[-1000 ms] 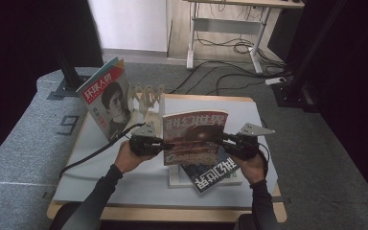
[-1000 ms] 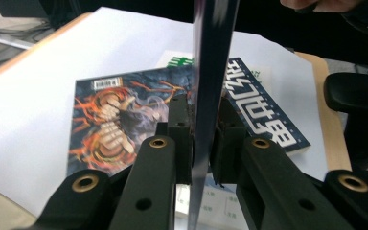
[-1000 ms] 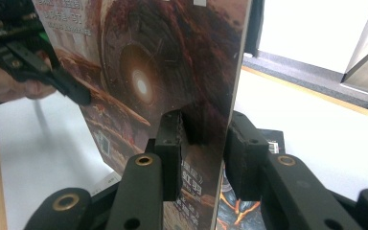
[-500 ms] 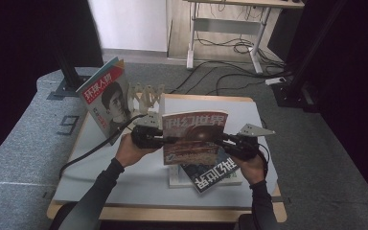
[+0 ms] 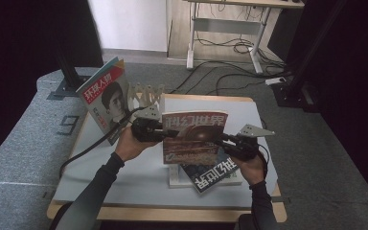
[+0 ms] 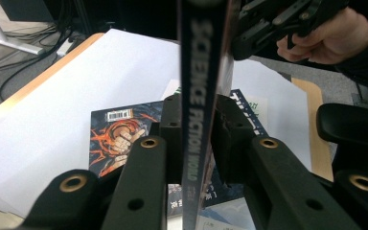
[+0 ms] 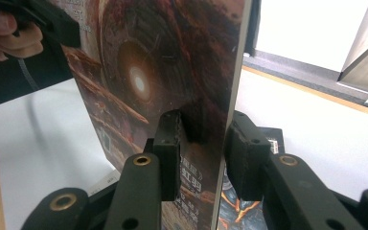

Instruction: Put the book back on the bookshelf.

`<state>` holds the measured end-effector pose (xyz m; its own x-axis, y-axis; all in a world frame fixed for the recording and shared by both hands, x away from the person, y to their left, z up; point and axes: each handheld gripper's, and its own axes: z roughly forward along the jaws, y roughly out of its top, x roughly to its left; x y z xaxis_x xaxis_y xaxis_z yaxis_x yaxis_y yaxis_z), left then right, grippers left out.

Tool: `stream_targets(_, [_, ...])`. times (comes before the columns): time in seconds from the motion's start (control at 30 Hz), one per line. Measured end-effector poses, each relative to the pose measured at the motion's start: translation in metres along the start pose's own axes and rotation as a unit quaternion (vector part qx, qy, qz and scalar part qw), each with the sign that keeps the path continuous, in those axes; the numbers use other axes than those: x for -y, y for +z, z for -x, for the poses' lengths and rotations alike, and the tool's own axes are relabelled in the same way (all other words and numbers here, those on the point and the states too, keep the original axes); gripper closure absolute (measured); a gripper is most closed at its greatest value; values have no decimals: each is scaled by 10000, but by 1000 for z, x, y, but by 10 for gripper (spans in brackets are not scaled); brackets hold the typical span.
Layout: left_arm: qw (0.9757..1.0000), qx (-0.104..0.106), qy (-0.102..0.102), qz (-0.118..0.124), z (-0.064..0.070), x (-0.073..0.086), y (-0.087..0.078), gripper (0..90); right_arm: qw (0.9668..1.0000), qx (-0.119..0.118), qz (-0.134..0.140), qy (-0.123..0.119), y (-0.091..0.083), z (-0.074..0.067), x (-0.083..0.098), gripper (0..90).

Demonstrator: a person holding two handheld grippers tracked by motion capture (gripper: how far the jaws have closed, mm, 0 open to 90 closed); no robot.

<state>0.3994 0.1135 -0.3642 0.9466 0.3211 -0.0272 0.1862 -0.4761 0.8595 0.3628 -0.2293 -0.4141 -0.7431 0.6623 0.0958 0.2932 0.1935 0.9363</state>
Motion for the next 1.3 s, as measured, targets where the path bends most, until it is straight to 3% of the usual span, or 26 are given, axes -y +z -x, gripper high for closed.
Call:
stream_targets(0.2, [10000, 28, 41, -13, 0, 0, 0, 829, 9995, 200, -220, -116, 6, -3, 3, 636])
stream_targets(0.43, [10000, -30, 60, 10, 2, 1, -1, 838, 9975, 453, -492, -216, 14, -4, 15, 572])
stream_targets(0.7, [9999, -81, -121, 94, 0, 4, -4, 839, 9947, 832, -611, -7, 10, 5, 33, 461])
stream_targets(0.97, [9991, -77, -352, 208, -7, 6, -16, 841, 9880, 1094, -1068, 239, 15, 17, 61, 293])
stream_targets(1.07, [9986, -132, -455, 235, -10, 7, -21, 842, 9833, 1219, -1330, 239, 18, 21, 69, 227])
stream_targets(1.17, [9983, -269, -478, 215, -10, 7, -26, 841, 9806, 1253, -1489, 233, 21, 23, 75, 147])
stream_targets(1.3, [9977, -400, -513, 182, -10, 6, -34, 842, 9768, 1359, -1637, 230, 24, 24, 81, 105])
